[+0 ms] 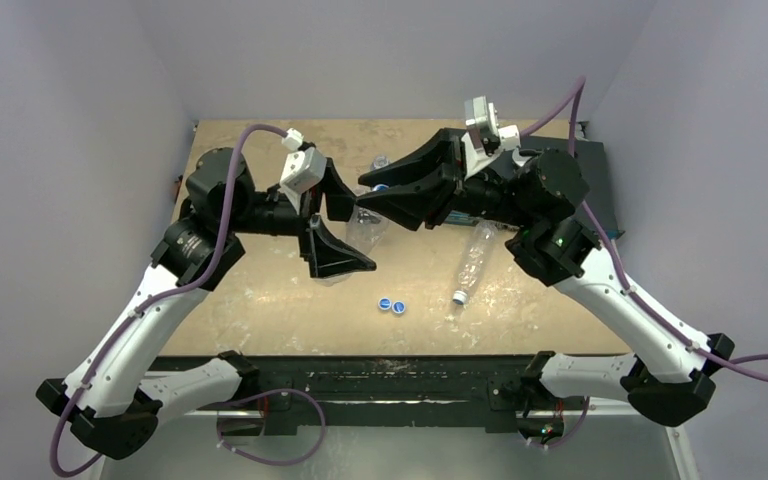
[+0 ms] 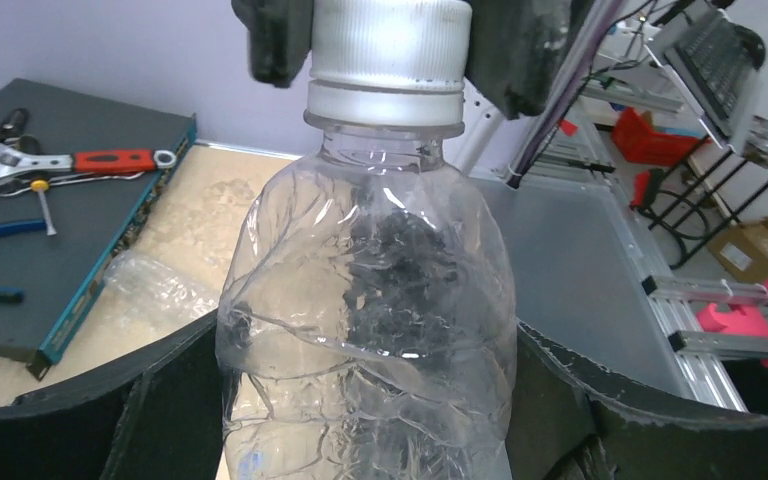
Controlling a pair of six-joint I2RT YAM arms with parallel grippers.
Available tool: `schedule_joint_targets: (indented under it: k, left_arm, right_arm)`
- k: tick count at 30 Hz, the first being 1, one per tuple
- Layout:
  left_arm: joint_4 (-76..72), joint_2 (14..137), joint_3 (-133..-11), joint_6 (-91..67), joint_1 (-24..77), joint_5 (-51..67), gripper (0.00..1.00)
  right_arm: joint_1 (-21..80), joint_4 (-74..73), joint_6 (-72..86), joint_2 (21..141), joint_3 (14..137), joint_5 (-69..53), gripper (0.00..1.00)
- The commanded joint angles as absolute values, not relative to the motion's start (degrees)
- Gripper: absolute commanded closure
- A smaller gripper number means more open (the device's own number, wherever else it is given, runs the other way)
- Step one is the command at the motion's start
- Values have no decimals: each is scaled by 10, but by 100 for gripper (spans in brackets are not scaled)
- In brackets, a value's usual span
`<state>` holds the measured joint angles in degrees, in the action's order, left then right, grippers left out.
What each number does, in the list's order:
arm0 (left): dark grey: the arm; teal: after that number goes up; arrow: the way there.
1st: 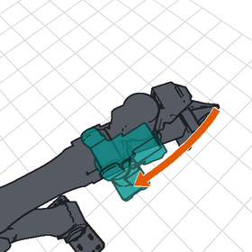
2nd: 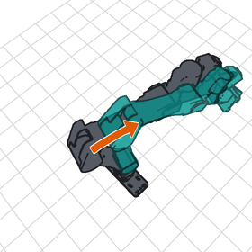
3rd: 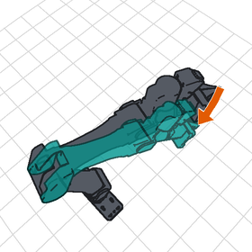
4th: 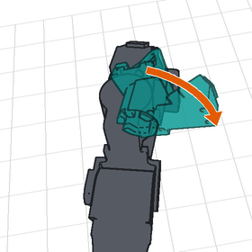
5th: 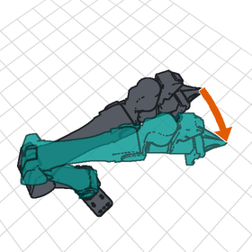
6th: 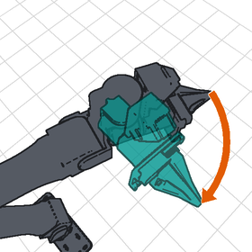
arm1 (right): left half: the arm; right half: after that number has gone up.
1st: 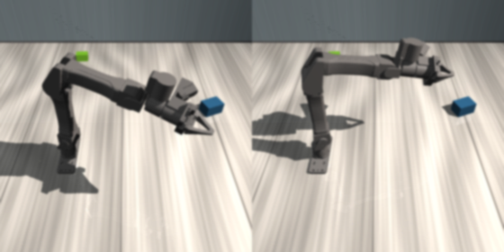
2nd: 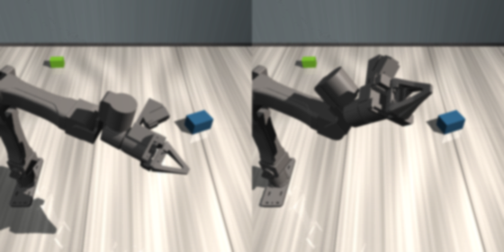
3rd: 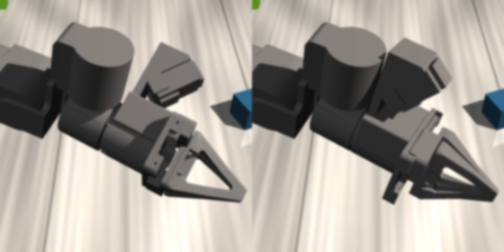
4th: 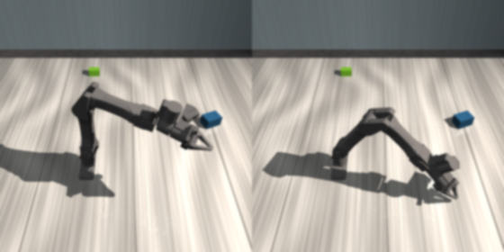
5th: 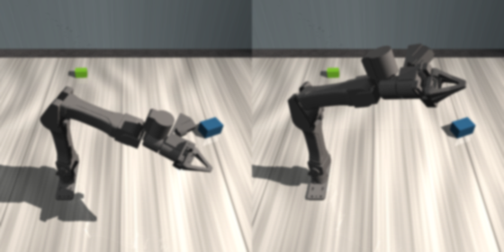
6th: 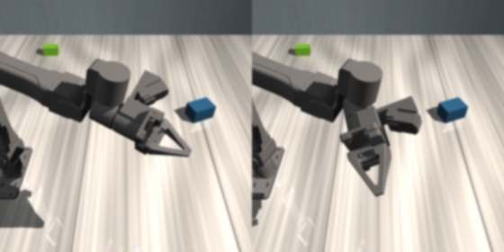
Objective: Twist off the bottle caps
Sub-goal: Unscrew the bottle cap from the plastic bottle.
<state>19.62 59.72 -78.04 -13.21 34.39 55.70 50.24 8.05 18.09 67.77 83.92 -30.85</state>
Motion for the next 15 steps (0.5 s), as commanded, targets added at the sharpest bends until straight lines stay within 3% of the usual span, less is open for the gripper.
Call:
schedule_joint_targets:
  k: [1, 7, 8, 10, 12, 13, 15]
  left_arm:
    - [112, 589, -802, -189, 346, 667, 95]
    - [119, 586, -802, -174, 346, 654, 95]
    - [134, 586, -803, -156, 346, 643, 95]
    - [177, 586, -809, -96, 346, 598, 96]
    - [215, 585, -811, -42, 346, 537, 96]
    - [227, 583, -809, -22, 346, 506, 96]
    - [233, 573, -795, 11, 346, 434, 97]
  right_arm:
    - [485, 104, 175, 674, 825, -475, 100]
    - [484, 121, 188, 671, 818, -438, 100]
    - [484, 120, 194, 671, 819, -402, 90]
    - [484, 117, 219, 668, 819, -289, 51]
    - [484, 100, 225, 668, 830, -188, 26]
    - [485, 97, 237, 668, 833, -158, 17]
    - [486, 93, 257, 665, 835, -101, 9]
